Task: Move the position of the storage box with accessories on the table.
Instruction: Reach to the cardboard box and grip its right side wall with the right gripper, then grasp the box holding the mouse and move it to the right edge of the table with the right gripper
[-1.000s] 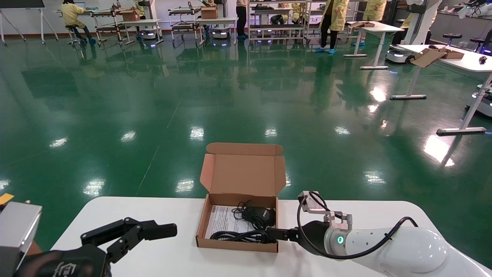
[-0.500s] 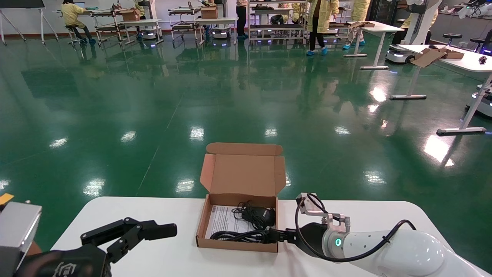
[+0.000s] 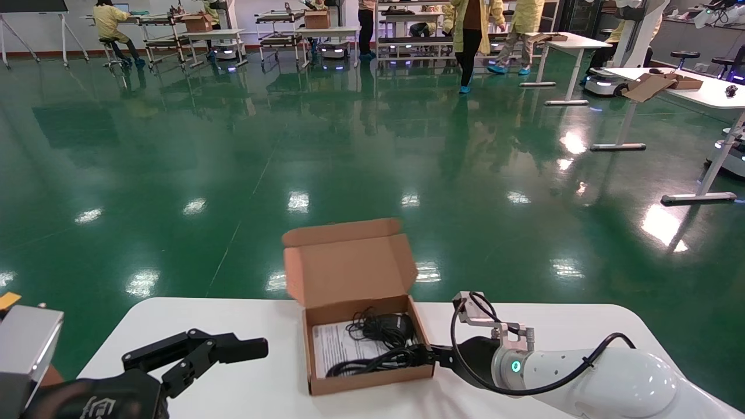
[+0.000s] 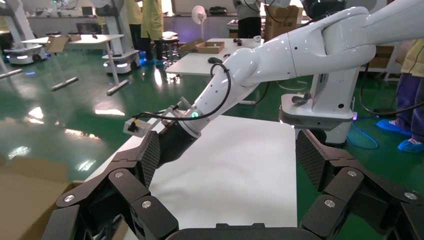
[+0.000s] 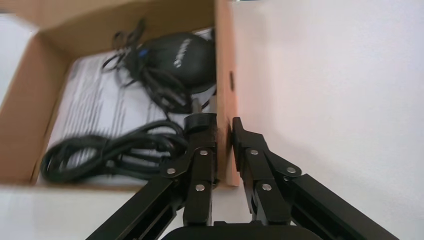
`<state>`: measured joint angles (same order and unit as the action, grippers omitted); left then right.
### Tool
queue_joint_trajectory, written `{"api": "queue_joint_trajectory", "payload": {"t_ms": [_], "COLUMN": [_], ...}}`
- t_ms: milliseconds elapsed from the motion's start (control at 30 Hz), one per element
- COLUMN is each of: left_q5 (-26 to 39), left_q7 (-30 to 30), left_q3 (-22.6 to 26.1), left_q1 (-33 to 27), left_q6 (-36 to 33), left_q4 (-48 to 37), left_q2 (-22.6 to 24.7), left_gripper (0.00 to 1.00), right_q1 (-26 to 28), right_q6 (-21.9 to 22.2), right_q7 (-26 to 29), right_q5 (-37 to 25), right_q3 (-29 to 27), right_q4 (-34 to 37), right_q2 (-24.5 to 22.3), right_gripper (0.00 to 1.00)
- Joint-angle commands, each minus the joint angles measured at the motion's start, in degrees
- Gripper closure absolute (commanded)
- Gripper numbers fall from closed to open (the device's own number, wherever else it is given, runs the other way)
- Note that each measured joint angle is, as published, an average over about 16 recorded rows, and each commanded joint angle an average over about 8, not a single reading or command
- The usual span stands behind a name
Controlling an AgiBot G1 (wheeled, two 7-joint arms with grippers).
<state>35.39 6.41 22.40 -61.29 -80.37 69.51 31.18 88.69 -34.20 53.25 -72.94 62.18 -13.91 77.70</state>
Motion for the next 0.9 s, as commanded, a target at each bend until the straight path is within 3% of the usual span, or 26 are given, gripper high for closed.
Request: {"api": "queue_joint_trajectory", "payload": {"t_ms": [33,567,767,900], "left_q5": [0.0,0.0,0.0,0.0], "left_q7": [0.0,0.0,0.0,0.0], "left_q3": [0.0,0.0,0.0,0.0], "left_q1": [0.0,0.0,0.0,0.0], "left_q6": [0.0,0.0,0.0,0.0], "left_q4": [0.0,0.0,0.0,0.0], "left_q2": [0.0,0.0,0.0,0.0], "left_gripper": [0.0,0.0,0.0,0.0], "right_q1": [0.0,3.4,6.9,10.1], "right_q6": [-0.1,-4.2,-10.1,-17.7], "right_q7": [-0.1,-2.0,-3.6,-5.2], "right_q5": [0.2,1.5,2.2,3.1], "right_q3": [0.2,1.2,1.0,0.6], "right_q4": [0.1,2.1,2.9,3.0], "right_q2": [0.0,-0.8,-2.2,-4.5], "right_gripper": [1.0,1.0,1.0,1.0]}}
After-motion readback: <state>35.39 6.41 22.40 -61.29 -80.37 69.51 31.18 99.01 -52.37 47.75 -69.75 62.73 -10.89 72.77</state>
